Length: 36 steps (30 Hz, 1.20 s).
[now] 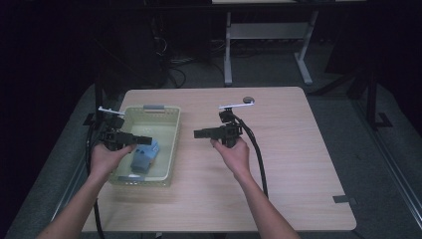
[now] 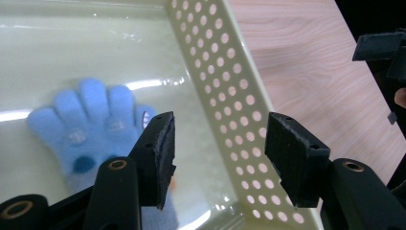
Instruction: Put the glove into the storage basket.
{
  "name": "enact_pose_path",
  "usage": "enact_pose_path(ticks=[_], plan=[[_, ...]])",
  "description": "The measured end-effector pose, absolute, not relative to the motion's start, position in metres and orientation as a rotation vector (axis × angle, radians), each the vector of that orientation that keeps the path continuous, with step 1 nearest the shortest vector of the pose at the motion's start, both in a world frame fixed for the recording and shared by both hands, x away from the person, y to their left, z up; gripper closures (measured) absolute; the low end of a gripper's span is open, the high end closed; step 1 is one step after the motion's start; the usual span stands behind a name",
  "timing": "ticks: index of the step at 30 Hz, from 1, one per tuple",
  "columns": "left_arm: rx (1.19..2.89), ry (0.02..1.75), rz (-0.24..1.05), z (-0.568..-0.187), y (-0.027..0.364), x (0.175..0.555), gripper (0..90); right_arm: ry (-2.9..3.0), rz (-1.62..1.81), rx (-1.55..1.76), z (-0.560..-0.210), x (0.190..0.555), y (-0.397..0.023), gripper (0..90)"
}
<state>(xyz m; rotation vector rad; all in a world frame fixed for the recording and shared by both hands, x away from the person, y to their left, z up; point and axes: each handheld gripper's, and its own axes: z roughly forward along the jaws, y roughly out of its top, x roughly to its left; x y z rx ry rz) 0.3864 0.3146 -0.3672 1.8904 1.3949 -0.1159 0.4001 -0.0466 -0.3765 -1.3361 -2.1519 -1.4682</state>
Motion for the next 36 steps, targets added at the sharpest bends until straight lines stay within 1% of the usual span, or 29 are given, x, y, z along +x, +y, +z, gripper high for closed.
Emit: enact_pose_path(ticks=[15, 36], plan=[[1.866, 1.352, -0.095, -0.357, 0.292, 0.384, 41.3, -2.128, -1.492, -1.388, -0.376, 0.393, -0.085, 48.5], [1.885, 1.194, -0.108, -0.347, 0.229, 0.375, 35.2, -2.132, -1.492, -1.487, -0.380, 0.382, -0.139, 43.0]])
